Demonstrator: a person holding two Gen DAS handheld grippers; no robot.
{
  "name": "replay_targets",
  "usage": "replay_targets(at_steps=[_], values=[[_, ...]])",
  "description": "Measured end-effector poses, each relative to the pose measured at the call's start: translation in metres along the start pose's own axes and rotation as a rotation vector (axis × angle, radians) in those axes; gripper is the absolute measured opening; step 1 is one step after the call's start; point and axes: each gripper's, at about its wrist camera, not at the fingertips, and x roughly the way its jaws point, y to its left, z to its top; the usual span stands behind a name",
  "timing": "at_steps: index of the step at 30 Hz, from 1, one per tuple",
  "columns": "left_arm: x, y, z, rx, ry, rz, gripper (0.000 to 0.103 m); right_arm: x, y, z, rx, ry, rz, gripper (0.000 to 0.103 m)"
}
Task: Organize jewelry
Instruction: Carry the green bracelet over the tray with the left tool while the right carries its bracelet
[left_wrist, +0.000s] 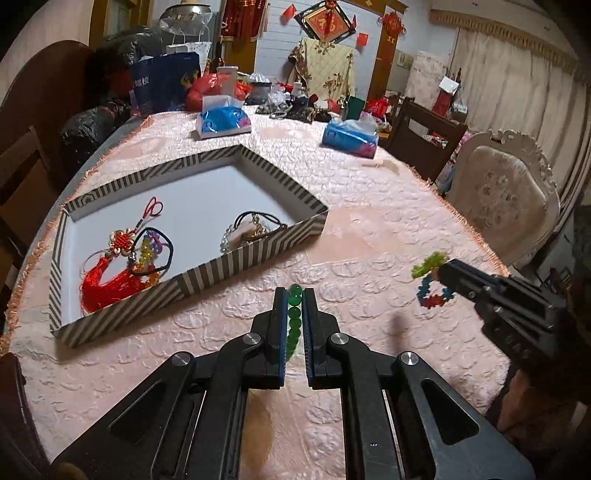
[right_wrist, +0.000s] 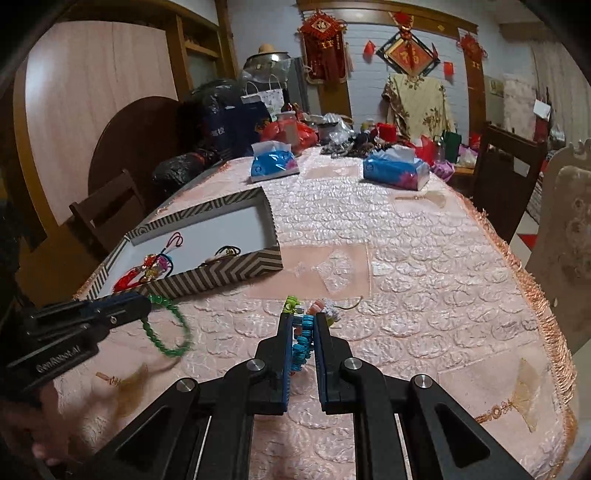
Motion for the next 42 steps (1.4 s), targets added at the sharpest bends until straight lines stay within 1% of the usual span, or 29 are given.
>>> replay_targets(at_steps=[3, 8, 10, 12, 14, 19, 22, 29, 35, 38, 42], values=[[-0.009, -0.002, 0.003, 0.004, -0.007, 0.008, 0.006, -0.005, 0.004, -0.001, -0.006, -0.017, 0.020, 0.010], [-0.013, -0.005, 0.002, 0.006, 0.001, 0.061, 0.006, -0.008, 0.013, -0.004, -0.023, -0.003, 0.021, 0.010], [-0.014, -0.005, 0.000, -0.003, 0.011, 0.070, 0.006, -0.010, 0.014, -0.002, -0.019, -0.008, 0.015, 0.010], [-0.017, -0.004, -0.001, -0.008, 0.010, 0.081, 0.006, -0.012, 0.014, -0.001, -0.006, -0.003, 0.034, 0.010], [-0.020, -0.003, -0.002, -0.017, 0.005, 0.085, 0.006, -0.012, 0.016, 0.001, -0.011, 0.012, 0.022, 0.010], [-0.022, 0.004, -0.002, -0.030, 0.005, 0.100, 0.006, -0.014, 0.027, 0.007, -0.053, 0.005, -0.001, 0.010], [-0.023, 0.007, -0.001, -0.039, 0.005, 0.094, 0.006, -0.014, 0.033, 0.014, -0.076, 0.002, 0.002, 0.010], [-0.020, 0.019, 0.002, -0.055, 0.007, 0.106, 0.006, -0.006, 0.045, 0.030, -0.102, 0.011, 0.020, 0.010], [-0.022, 0.038, 0.021, -0.073, -0.029, 0.125, 0.006, 0.006, 0.051, 0.050, -0.103, 0.016, 0.032, 0.010], [-0.025, 0.058, 0.039, -0.100, -0.062, 0.142, 0.006, 0.014, 0.056, 0.061, -0.117, 0.017, 0.039, 0.010], [-0.017, 0.090, 0.058, -0.143, -0.079, 0.180, 0.006, 0.028, 0.064, 0.076, -0.133, 0.023, 0.058, 0.010]])
